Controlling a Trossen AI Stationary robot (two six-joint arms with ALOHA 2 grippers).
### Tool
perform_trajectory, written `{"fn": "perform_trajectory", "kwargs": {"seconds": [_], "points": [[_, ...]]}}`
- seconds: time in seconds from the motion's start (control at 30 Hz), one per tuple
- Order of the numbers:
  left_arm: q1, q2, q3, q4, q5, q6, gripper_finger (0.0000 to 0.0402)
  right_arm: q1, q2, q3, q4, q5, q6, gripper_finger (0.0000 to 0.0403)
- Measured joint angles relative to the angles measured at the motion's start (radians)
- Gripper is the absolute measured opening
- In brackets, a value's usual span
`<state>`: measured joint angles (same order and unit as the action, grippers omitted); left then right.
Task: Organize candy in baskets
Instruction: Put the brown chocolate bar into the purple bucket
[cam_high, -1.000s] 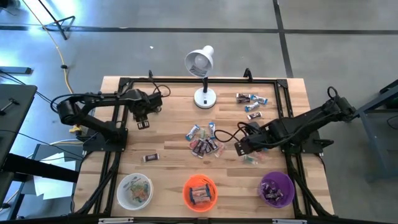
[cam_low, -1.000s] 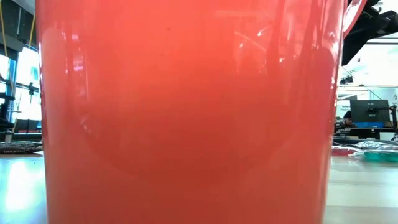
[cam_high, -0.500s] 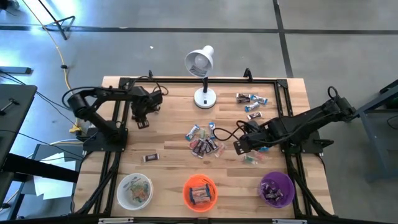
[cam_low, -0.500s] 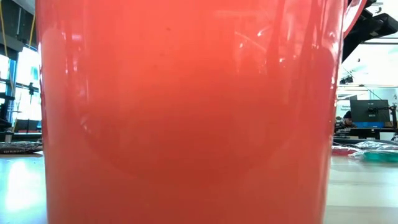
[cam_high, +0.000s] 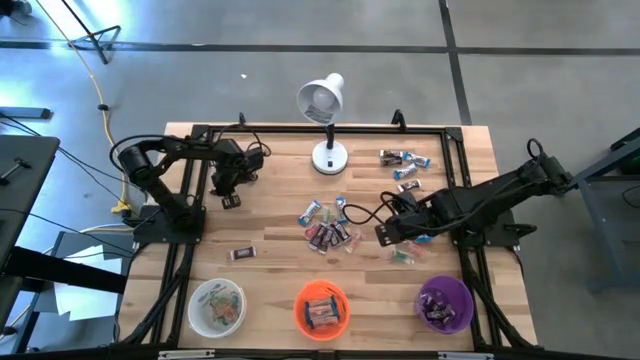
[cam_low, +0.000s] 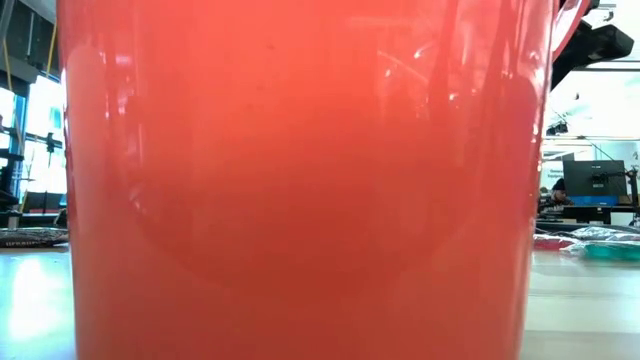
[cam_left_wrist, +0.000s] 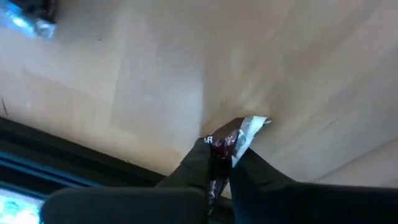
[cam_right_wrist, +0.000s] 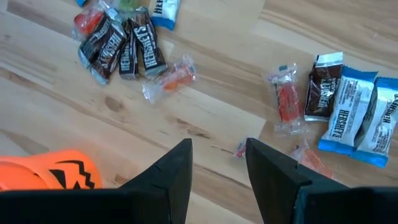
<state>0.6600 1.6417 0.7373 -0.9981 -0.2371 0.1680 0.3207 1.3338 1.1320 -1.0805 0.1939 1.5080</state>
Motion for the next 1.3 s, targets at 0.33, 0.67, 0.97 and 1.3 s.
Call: {"fn": "perform_trajectory", "kwargs": {"seconds": [0.33, 0.67, 0.97, 1.3], "points": [[-0.048, -0.202, 0.056, 0.035, 0.252, -0.162, 0.0004, -0.066, 0.0, 0.0, 0.08, 0.054, -0.063, 0.0145], [-0.227, -0.525, 0.246, 0.231, 0.443, -0.438, 0.0001, -0.177, 0.039, 0.0, 0.567, 0.26, -0.335, 0.0145], [-0.372, -0.612, 0.335, 0.591, 0.348, -0.589, 0.0001, -0.243, 0.191, 0.0, 1.151, 0.295, -0.673, 0.0145], [-0.447, -0.583, 0.345, 0.694, 0.229, -0.657, 0.0001, -0.246, 0.266, 0.0, 1.502, 0.409, -0.954, 0.0145]]}}
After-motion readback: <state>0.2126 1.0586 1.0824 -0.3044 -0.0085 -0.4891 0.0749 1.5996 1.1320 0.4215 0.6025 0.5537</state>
